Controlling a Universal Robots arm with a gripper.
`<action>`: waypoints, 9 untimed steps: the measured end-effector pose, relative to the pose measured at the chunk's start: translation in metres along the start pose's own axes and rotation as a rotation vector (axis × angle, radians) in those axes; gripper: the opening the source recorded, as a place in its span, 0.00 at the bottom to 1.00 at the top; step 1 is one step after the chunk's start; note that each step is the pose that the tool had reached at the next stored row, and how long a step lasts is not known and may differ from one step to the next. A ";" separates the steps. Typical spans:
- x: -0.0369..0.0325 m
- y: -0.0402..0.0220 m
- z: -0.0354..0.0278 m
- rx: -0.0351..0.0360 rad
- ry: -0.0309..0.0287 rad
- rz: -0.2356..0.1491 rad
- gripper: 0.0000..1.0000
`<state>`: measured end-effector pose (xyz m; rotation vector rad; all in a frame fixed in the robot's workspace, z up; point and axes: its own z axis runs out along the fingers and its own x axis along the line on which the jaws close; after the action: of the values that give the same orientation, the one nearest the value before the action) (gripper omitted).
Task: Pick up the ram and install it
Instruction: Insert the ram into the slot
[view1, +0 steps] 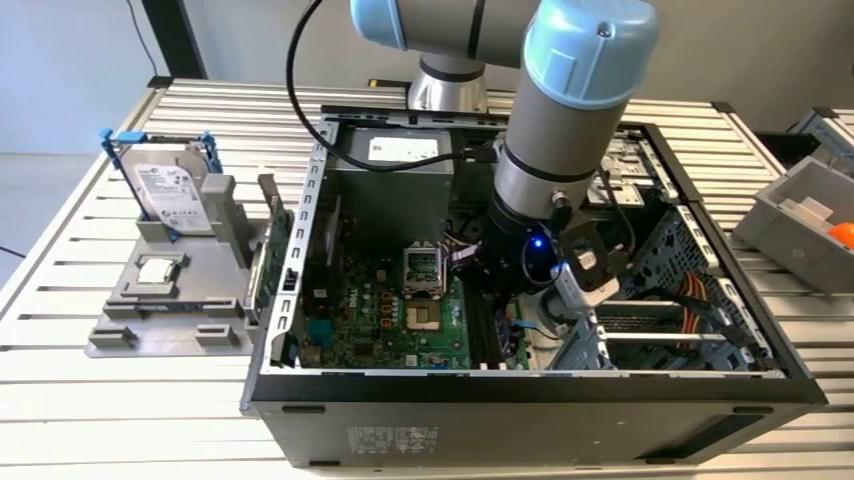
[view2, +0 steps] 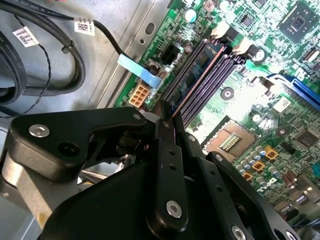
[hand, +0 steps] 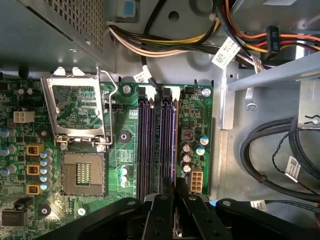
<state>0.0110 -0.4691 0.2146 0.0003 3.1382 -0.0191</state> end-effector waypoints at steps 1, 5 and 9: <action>0.0005 0.0000 0.0001 0.0001 -0.0001 0.001 0.00; 0.0006 0.0000 0.0031 0.0002 -0.0003 0.006 0.00; 0.0007 0.0000 0.0060 0.0003 -0.0001 0.007 0.00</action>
<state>0.0103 -0.4692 0.2086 0.0114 3.1380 -0.0196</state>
